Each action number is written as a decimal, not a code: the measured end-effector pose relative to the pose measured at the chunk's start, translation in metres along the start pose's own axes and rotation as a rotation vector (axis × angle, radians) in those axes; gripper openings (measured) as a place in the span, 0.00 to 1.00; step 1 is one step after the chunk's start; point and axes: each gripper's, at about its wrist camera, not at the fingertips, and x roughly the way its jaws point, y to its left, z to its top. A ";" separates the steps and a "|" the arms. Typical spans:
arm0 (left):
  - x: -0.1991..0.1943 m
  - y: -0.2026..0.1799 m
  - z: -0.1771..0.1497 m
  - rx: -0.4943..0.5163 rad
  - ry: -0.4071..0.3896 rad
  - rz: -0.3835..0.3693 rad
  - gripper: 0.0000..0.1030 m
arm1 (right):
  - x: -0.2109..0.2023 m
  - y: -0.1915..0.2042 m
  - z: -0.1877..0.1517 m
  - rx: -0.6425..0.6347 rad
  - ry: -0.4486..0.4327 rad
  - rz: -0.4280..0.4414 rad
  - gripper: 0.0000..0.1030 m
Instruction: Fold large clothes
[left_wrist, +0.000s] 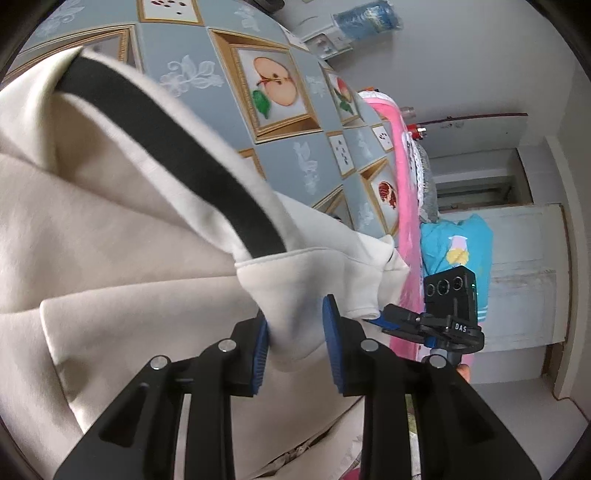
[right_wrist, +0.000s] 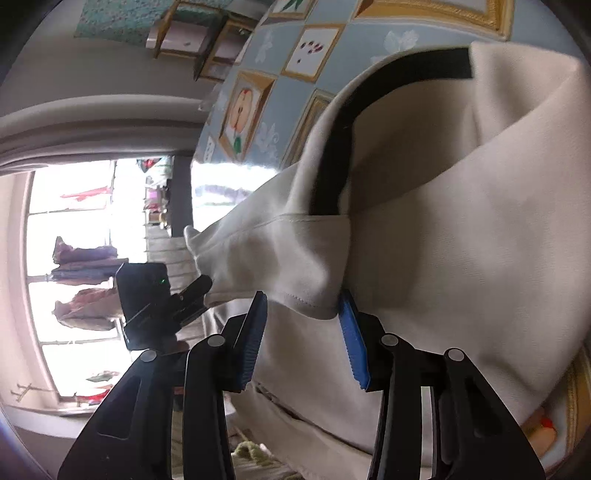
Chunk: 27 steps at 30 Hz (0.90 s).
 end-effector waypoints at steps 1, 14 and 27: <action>0.001 0.001 0.001 -0.002 0.010 -0.005 0.25 | 0.002 0.001 0.000 -0.007 0.008 0.003 0.34; 0.014 -0.029 0.060 0.194 -0.114 0.233 0.06 | 0.000 0.037 0.044 -0.143 -0.126 -0.163 0.09; 0.011 -0.033 0.039 0.386 -0.051 0.248 0.07 | 0.024 0.042 0.032 -0.336 -0.043 -0.354 0.09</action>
